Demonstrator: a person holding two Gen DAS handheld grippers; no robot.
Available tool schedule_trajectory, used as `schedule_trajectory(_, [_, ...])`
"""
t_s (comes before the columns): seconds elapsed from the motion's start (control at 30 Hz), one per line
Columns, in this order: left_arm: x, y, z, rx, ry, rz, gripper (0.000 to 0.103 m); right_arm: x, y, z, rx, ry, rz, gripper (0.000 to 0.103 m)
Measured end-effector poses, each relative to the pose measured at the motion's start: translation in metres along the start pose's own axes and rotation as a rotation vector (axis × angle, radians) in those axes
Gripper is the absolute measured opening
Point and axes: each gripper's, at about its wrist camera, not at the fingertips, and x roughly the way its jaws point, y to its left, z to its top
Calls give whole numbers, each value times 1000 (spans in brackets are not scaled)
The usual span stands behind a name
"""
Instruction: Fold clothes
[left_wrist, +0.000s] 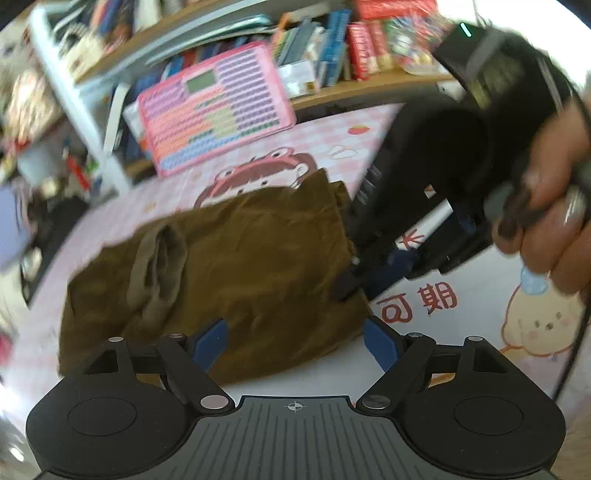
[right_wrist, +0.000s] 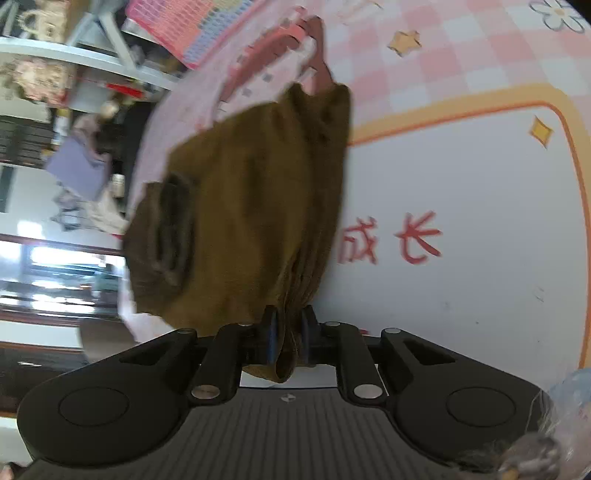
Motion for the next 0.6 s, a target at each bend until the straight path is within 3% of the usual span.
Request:
schedule_trajectory(0.07, [6, -10, 3, 63, 12, 27, 83, -7, 3, 1, -7, -9, 46, 12])
schedule_trajectory(0.27, [25, -30, 2, 250, 43, 119, 81, -13, 12, 9, -11, 0, 77, 12])
schedule_trajectory(0.37, [35, -34, 5, 303, 22, 203, 65, -13, 13, 10, -17, 6, 73, 12])
schedule_trajectory(0.43, [37, -37, 8, 324, -2, 217, 47, -12, 13, 11, -24, 11, 64, 18])
schedule_trajectory(0.47, [38, -38, 9, 332, -12, 211, 39, -14, 12, 13, -20, -2, 53, 30])
schedule_trajectory(0.5, [37, -39, 10, 339, -20, 198, 24, -16, 10, 14, -17, -14, 43, 51])
schedule_trajectory(0.53, [36, -39, 10, 340, -31, 186, 16, -17, 9, 16, -13, -27, 32, 56])
schedule_trajectory(0.6, [32, -38, 9, 333, -60, 165, 10, -19, 1, 20, 18, -44, 45, 58])
